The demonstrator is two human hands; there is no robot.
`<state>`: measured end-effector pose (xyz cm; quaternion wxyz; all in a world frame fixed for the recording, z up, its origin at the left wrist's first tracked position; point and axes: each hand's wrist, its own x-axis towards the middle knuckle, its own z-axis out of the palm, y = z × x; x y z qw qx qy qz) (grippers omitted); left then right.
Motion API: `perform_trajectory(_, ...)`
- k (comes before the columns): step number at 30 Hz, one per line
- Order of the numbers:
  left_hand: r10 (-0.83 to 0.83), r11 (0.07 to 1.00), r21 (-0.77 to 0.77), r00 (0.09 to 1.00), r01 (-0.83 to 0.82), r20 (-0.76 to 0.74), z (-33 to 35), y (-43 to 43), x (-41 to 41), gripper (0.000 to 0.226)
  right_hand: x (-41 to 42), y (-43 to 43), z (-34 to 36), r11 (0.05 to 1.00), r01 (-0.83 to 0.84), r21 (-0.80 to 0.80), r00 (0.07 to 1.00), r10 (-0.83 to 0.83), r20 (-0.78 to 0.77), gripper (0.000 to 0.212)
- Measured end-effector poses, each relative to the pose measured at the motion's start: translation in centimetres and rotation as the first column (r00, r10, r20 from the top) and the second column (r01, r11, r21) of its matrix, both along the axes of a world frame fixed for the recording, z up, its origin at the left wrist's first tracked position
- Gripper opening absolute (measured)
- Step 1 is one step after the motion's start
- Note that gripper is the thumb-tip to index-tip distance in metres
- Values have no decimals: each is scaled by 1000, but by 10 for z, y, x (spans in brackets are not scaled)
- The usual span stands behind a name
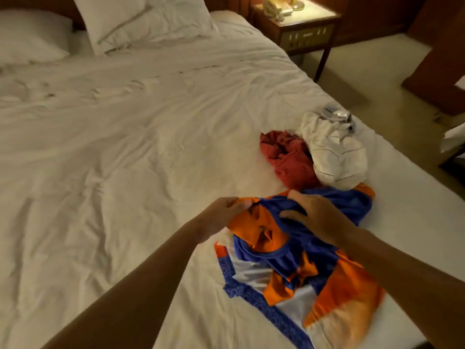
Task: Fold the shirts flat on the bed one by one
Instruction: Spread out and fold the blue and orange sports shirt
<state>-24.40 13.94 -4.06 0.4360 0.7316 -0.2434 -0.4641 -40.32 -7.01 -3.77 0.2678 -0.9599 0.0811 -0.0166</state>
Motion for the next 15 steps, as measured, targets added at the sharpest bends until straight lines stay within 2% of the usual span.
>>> perform_trajectory(3,121,976,-161,982,-144,-149,58,42,39,51,46,34,55,999,10,44,986,-17,168,55)
perform_trajectory(6,291,908,-278,949,-314,-120,136,97,82,55,106,91,119,997,-43,66,950,21,311,47)
perform_trajectory(9,435,837,-369,900,-403,3,222,171,121,46,168,167,189,990,-71,120,893,10,449,40)
perform_trajectory(12,529,801,-441,822,-404,208,306,258,150,32,216,252,257,978,-113,176,816,-9,578,33)
perform_trajectory(15,586,803,-452,655,-389,478,367,339,162,31,243,332,304,955,-193,226,783,11,622,38)
